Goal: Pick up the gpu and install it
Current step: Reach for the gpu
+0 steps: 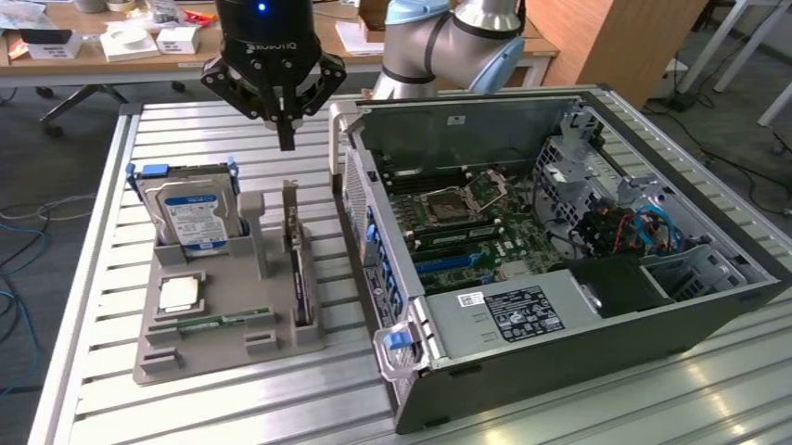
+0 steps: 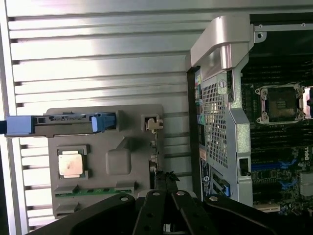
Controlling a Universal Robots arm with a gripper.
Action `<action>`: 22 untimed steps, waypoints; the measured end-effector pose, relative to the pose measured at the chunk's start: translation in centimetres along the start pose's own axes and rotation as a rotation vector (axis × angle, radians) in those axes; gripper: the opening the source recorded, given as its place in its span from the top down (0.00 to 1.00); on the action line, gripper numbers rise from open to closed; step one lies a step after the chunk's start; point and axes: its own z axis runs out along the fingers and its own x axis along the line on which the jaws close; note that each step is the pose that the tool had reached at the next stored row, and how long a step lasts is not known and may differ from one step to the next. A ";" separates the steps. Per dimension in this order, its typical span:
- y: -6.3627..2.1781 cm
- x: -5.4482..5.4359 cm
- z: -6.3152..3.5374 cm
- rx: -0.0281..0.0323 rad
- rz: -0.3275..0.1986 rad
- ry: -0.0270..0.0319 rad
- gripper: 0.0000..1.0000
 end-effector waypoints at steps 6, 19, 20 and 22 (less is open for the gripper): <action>0.00 0.0 0.00 0.0000 0.000 -0.0001 0.90; -1.23 0.1 -0.03 -0.0001 0.000 -0.0001 0.90; -1.23 0.1 -0.03 -0.0001 0.000 -0.0001 0.90; -1.23 0.1 -0.04 0.0000 0.000 0.0000 0.90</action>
